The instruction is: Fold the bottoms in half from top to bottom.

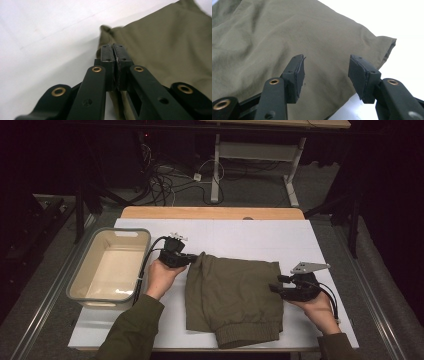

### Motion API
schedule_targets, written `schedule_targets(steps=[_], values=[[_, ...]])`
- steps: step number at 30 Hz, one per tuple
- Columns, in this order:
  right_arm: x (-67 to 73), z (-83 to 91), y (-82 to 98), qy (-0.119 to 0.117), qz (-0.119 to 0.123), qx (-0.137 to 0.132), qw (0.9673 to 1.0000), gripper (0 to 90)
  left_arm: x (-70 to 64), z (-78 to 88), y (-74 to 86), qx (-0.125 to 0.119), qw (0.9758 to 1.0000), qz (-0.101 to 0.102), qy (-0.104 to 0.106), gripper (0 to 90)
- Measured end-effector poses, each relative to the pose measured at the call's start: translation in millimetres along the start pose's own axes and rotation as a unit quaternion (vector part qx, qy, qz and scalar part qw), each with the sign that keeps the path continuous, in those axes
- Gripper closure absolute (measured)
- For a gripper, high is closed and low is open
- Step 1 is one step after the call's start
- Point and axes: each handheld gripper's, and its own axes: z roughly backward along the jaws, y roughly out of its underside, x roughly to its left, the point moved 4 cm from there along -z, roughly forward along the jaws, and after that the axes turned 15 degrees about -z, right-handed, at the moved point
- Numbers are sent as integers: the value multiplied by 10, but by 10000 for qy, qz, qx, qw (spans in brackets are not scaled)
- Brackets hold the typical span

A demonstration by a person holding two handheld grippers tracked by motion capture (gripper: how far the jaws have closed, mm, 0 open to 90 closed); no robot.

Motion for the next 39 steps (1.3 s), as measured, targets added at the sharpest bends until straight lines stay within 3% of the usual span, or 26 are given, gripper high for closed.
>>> schedule_targets(steps=[6,11,13,16,19,21,25,28,30,32,34,36,39], values=[[59,-4,-33,-49,111,-33,9999,475,-173,-201,-258,-37,9996,-204,179,859],[146,-16,-73,-141,222,-49,9996,485,-255,-501,-388,-52,9985,-182,512,861],[212,-22,-92,-231,272,-6,9994,550,-290,-630,-410,82,9984,-269,498,861],[394,-37,-140,-567,438,35,9974,652,-326,-780,-397,137,9981,-323,513,861],[697,-79,-209,-1061,650,6,9922,745,-340,-860,-365,172,9980,-376,489,861],[936,-142,-264,-1401,817,-10,9868,785,-346,-877,-358,172,9979,-402,475,861],[1416,-367,-303,-1788,1252,229,9756,837,-353,-889,-361,132,9979,-435,452,859],[1615,-641,-194,-1761,1570,684,9694,885,-342,-897,-355,97,9978,-439,493,857],[1619,-799,-59,-1474,1855,1090,9654,900,-342,-882,-356,48,9974,-477,539,851],[1564,-868,33,-1285,1962,1298,9634,900,-347,-839,-363,0,9965,-582,596,768],[1517,-874,61,-1266,1868,1345,9649,900,-346,-764,-379,-81,9962,-628,599,669],[1499,-879,85,-1238,1881,1405,9641,900,-325,-642,-389,-170,9961,-718,494,616],[1479,-886,95,-1285,1816,1389,9650,900,-227,-445,-373,-276,9965,-785,95,547]])
